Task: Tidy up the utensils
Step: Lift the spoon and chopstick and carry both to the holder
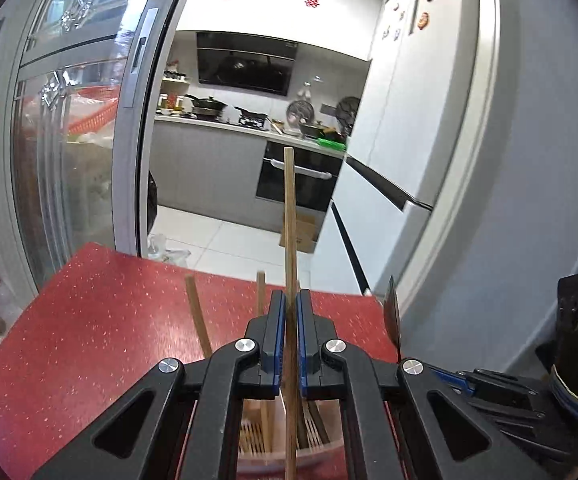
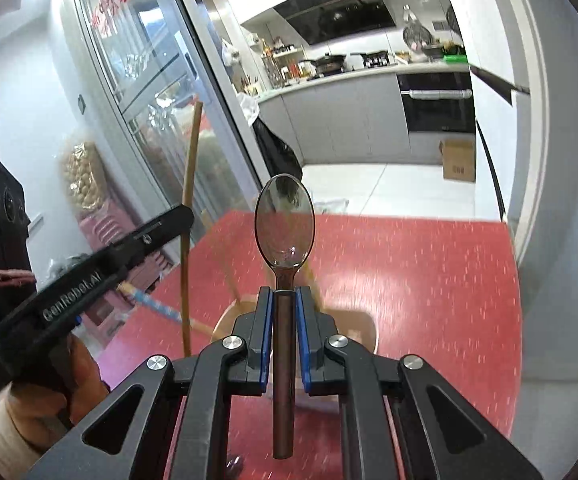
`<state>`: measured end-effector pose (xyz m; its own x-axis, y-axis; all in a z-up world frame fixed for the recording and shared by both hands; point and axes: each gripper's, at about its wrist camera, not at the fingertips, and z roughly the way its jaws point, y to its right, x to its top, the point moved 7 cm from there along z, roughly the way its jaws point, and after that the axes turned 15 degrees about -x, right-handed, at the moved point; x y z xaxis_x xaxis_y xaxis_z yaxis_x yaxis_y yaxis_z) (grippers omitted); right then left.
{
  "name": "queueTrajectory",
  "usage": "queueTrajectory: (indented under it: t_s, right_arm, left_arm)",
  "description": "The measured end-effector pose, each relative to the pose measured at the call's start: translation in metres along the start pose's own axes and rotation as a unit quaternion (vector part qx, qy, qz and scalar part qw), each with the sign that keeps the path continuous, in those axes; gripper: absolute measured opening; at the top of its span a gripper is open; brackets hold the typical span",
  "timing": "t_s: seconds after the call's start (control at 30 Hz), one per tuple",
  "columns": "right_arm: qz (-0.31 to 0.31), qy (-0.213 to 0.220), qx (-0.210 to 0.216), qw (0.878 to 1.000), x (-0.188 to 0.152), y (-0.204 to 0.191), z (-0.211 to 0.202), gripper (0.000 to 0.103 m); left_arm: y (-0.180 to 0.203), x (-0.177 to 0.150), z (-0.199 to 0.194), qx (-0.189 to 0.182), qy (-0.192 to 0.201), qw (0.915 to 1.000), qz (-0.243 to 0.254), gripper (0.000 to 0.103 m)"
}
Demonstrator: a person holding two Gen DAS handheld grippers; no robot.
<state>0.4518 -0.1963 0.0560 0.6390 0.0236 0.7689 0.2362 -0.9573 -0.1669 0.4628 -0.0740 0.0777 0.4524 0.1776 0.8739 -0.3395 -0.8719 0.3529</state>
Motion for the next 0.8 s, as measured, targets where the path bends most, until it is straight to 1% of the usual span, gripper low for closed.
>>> queueTrajectory:
  t_s: [0.1,0.3,0.43,0.57,0.67,0.8]
  right_arm:
    - [-0.005,0.012,-0.006,1.0,0.012,0.002,0.018,0.012]
    - [-0.031,0.047,-0.015,0.998,0.02,0.001,0.043,0.012]
    - [-0.063,0.079,-0.027,0.995,0.014,-0.007,0.054,0.012]
    - [-0.079,0.094,-0.035,0.992,0.004,-0.011,0.065,0.012]
    - [-0.091,0.099,-0.04,0.99,-0.006,-0.013,0.072,0.012]
    - [-0.099,0.105,-0.039,0.989,-0.014,-0.012,0.077,0.012]
  left_arm:
    - [-0.008,0.003,0.016,0.013,0.008,0.9999,-0.002,0.034]
    - [-0.021,0.004,0.036,0.046,0.035,0.9983,0.015,0.034]
    - [-0.025,0.001,0.042,0.059,0.053,0.9964,0.03,0.034]
    - [-0.027,-0.009,0.045,0.068,0.065,0.9947,0.043,0.034]
    - [-0.027,-0.018,0.047,0.075,0.065,0.9938,0.051,0.034]
    - [-0.025,-0.033,0.048,0.084,0.054,0.9928,0.067,0.034]
